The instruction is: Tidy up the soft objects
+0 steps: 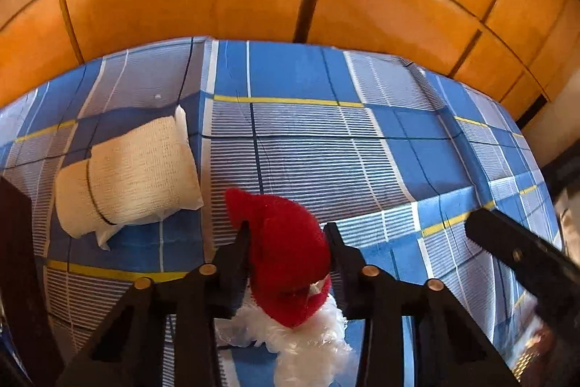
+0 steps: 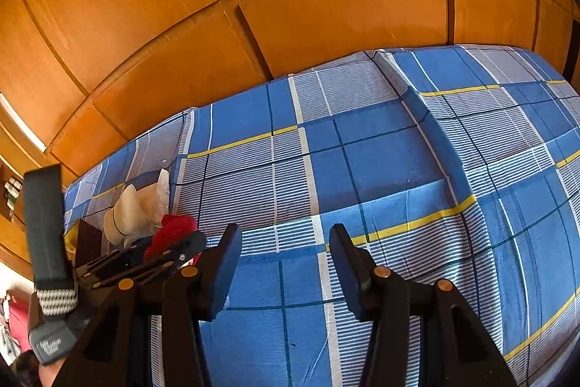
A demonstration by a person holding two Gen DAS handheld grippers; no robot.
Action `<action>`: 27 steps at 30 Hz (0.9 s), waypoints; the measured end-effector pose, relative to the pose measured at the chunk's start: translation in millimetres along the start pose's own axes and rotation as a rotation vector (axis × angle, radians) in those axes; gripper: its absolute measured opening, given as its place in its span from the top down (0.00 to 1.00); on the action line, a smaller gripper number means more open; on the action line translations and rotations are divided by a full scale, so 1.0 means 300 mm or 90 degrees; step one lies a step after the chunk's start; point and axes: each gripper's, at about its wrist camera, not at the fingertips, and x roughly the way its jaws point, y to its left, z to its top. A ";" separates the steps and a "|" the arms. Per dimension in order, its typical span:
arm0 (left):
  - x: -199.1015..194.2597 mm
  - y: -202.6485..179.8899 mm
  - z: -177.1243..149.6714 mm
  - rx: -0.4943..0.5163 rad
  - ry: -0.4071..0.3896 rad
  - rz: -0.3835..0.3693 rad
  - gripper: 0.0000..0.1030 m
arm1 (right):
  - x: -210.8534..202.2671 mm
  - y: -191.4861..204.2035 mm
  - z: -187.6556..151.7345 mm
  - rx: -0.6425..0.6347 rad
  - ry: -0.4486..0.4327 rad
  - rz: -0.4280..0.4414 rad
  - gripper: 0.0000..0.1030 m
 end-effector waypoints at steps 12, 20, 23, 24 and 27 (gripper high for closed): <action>-0.302 0.130 -0.115 -0.002 -0.097 -0.037 0.65 | 0.020 0.008 -0.012 -0.015 0.010 -0.012 0.51; -0.415 0.198 -0.279 0.010 -0.094 -0.028 0.65 | 0.058 0.096 -0.056 -0.104 0.030 0.007 0.51; -0.454 0.224 -0.336 0.012 -0.097 -0.025 0.65 | 0.064 0.148 -0.082 -0.153 0.035 0.030 0.51; -0.464 0.231 -0.352 0.012 -0.097 -0.025 0.65 | 0.065 0.166 -0.090 -0.172 0.035 0.037 0.51; -0.498 0.256 -0.394 0.008 -0.098 -0.037 0.65 | 0.065 0.236 -0.118 -0.235 0.038 0.055 0.51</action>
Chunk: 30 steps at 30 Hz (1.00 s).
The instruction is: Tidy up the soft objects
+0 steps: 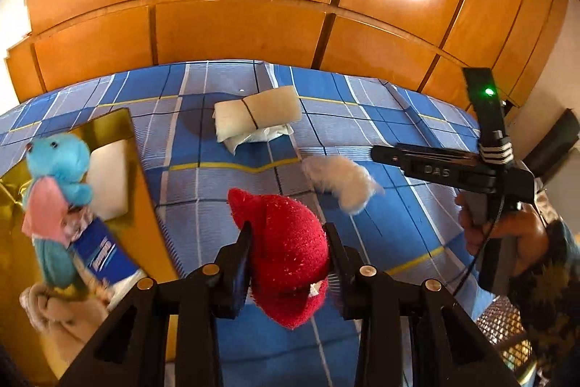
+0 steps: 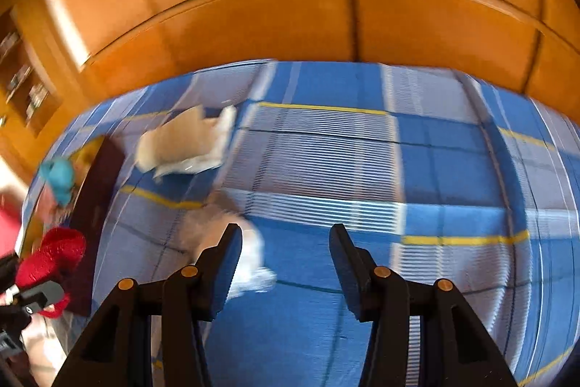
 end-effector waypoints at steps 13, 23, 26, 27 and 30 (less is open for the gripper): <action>-0.107 0.047 -0.046 -0.017 -0.030 -0.033 0.64 | 0.094 0.373 0.235 -0.340 0.026 0.004 0.35; -0.122 0.088 -0.060 -0.047 -0.029 -0.043 0.64 | 0.291 0.541 0.281 -0.540 0.131 -0.052 0.29; -0.121 0.102 -0.063 -0.058 -0.027 -0.043 0.64 | 0.355 0.539 0.277 -0.552 0.156 -0.081 0.30; -0.121 0.107 -0.065 -0.060 -0.027 -0.042 0.64 | 0.368 0.534 0.278 -0.548 0.163 -0.080 0.31; -0.123 0.115 -0.068 -0.065 -0.027 -0.041 0.64 | 0.376 0.518 0.270 -0.529 0.160 -0.075 0.46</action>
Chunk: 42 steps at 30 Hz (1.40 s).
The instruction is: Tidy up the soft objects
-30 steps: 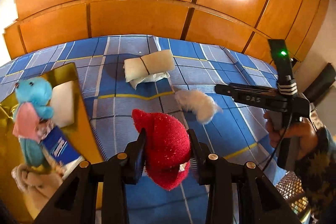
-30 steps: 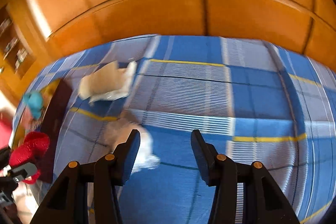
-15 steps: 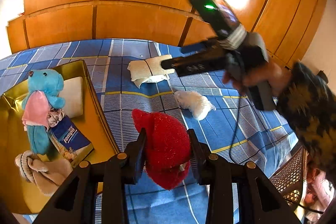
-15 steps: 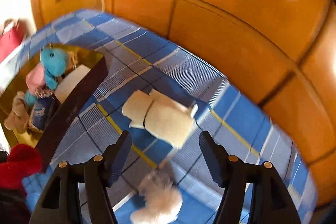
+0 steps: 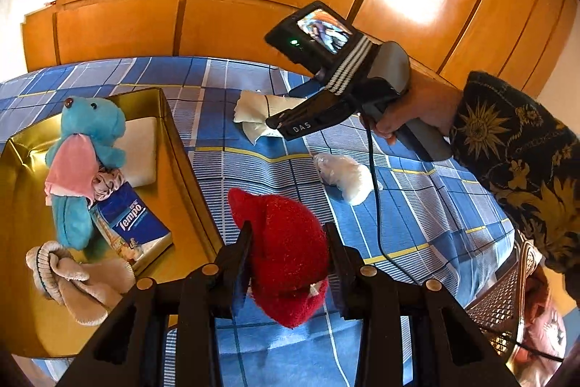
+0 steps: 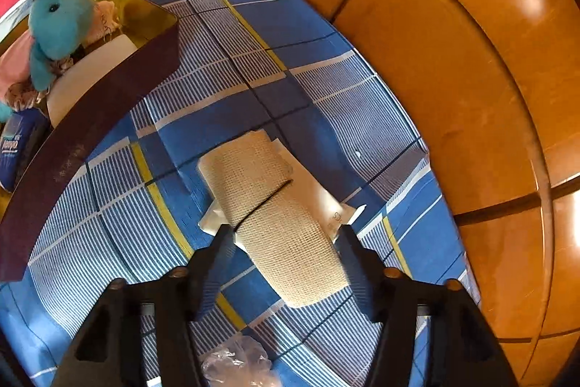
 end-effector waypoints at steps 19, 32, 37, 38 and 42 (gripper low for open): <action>-0.020 -0.038 -0.018 0.014 -0.005 -0.008 0.64 | -0.058 -0.203 -0.485 0.316 0.011 0.002 0.93; -0.036 -0.062 -0.025 0.027 -0.005 0.001 0.64 | -0.023 -0.200 -0.503 0.339 -0.003 -0.001 0.56; -0.045 -0.067 -0.024 0.029 -0.008 0.006 0.64 | 0.018 -0.172 -0.477 0.298 0.022 -0.051 0.55; -0.045 -0.066 -0.023 0.029 -0.009 0.007 0.64 | 0.022 -0.172 -0.478 0.297 0.022 -0.050 0.56; -0.057 -0.060 -0.020 0.025 -0.013 0.011 0.64 | 0.010 -0.164 -0.502 0.307 0.018 -0.053 0.62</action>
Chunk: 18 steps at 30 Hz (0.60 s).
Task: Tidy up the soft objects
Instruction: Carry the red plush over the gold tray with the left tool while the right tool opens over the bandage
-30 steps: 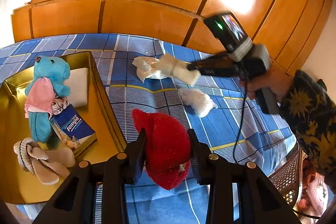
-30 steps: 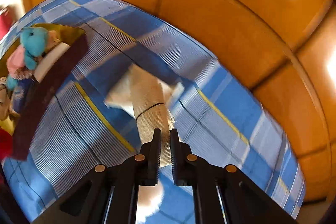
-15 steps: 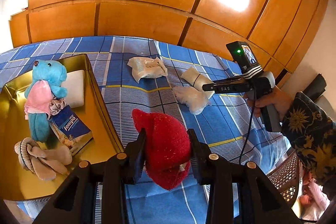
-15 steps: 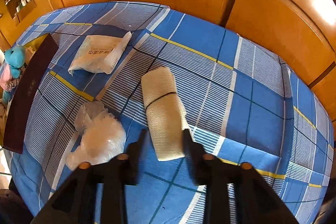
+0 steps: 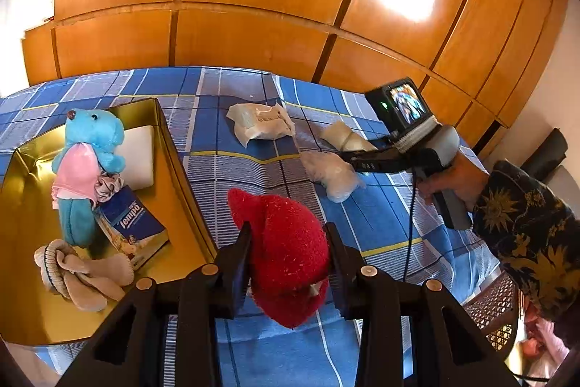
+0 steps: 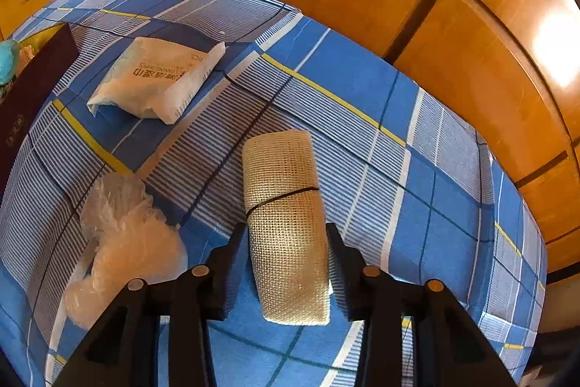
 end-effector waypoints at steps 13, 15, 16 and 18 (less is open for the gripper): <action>-0.025 0.041 0.018 -0.009 -0.022 0.069 0.64 | -0.067 -0.109 -0.241 0.167 -0.019 0.069 0.64; -0.034 0.045 0.020 -0.003 -0.030 0.092 0.64 | -0.073 -0.110 -0.250 0.178 -0.024 0.071 0.64; -0.039 0.047 0.021 0.000 -0.034 0.102 0.64 | -0.082 -0.090 -0.248 0.174 -0.025 0.066 0.64; -0.050 0.054 0.023 0.001 -0.044 0.117 0.64 | -0.091 -0.079 -0.252 0.169 -0.028 0.058 0.64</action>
